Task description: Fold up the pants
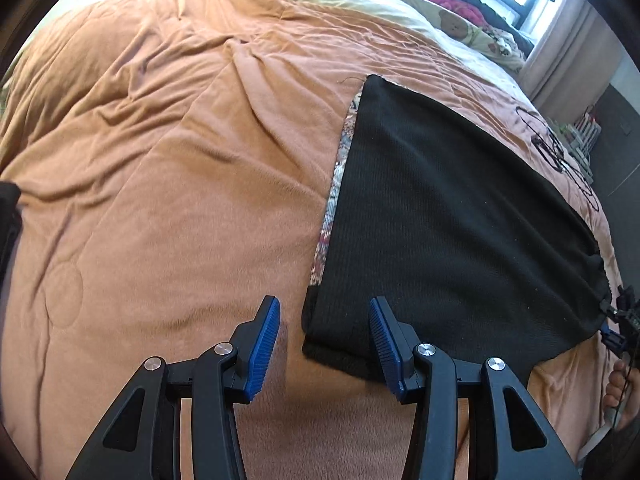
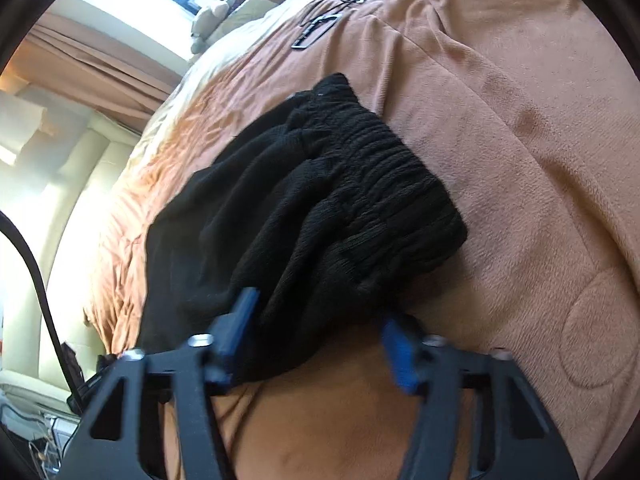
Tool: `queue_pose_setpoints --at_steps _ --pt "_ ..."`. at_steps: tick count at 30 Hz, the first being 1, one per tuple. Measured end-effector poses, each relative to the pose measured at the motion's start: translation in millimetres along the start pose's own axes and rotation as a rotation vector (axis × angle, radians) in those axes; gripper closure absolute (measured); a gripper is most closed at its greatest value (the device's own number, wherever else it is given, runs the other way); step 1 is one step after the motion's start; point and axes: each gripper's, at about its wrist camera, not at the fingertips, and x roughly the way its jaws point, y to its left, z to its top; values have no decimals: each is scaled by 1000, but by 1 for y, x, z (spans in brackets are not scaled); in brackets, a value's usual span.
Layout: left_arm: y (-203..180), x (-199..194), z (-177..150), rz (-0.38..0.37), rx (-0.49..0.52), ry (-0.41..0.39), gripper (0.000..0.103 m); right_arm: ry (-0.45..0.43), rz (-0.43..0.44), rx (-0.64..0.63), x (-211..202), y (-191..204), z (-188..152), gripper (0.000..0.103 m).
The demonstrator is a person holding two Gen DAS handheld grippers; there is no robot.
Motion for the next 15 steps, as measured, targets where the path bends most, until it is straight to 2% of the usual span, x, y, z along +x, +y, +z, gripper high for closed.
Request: queue_pose_setpoints --at_steps 1,4,8,15 --pt "1 0 -2 -8 -11 0 54 -6 0 2 -1 -3 1 71" --pt "4 3 -6 -45 -51 20 54 -27 -14 -2 -9 -10 7 80" --pt "4 5 -12 -102 -106 36 54 -63 -48 -33 -23 -8 7 82" --pt "9 8 -19 -121 -192 77 54 -50 -40 -35 -23 -7 5 82"
